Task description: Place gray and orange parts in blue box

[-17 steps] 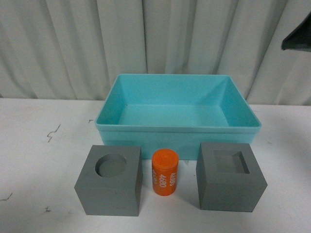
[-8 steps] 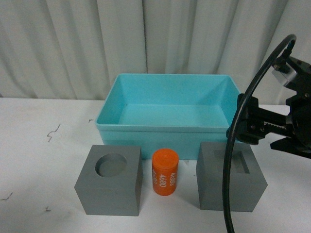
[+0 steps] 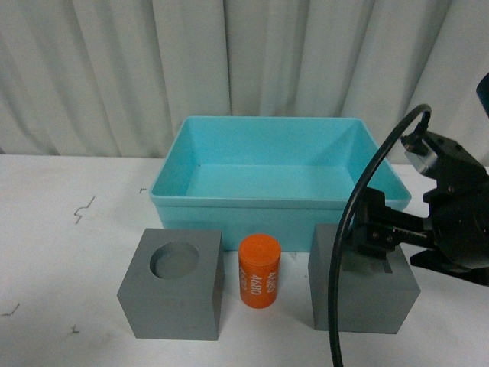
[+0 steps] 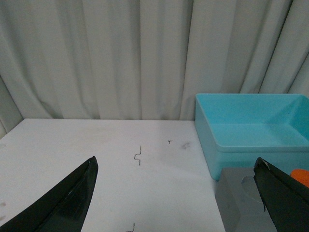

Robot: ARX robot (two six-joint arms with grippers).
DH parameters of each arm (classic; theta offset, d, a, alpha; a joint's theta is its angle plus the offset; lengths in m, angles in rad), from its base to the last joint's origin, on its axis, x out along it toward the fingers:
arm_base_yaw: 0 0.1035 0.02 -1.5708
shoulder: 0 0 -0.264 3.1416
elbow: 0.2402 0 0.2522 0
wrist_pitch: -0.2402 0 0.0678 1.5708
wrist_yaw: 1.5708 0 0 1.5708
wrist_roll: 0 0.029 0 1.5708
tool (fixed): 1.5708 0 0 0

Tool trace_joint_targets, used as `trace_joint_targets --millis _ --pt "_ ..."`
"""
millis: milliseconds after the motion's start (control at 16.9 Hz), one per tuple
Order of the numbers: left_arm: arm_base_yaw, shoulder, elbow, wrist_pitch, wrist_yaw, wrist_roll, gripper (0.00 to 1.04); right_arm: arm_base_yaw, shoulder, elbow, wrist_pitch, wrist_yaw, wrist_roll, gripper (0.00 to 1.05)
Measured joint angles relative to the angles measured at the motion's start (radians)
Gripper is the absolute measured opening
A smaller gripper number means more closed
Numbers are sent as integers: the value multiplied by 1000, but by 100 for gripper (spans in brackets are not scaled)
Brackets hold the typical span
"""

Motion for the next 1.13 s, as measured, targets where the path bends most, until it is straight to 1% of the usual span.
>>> trace_joint_targets --millis 297,475,534,653,831,949,1009,1127 --pt "0 0 0 0 0 0 98 -3 43 -5 40 2 6 98" --pt "0 0 0 0 0 0 98 -22 62 -14 48 -1 10 98" --pt "0 0 0 0 0 0 98 -23 62 -14 54 1 13 90" --pt "0 0 0 0 0 0 98 -27 62 -14 63 -3 16 69" --pt "0 0 0 0 0 0 98 -29 58 -13 70 -6 21 39" --pt "0 0 0 0 0 0 98 -33 31 -18 57 19 22 23" --pt "0 0 0 0 0 0 98 -34 15 -25 47 20 22 20" --pt "0 0 0 0 0 0 98 -24 -42 -48 10 20 23 19"
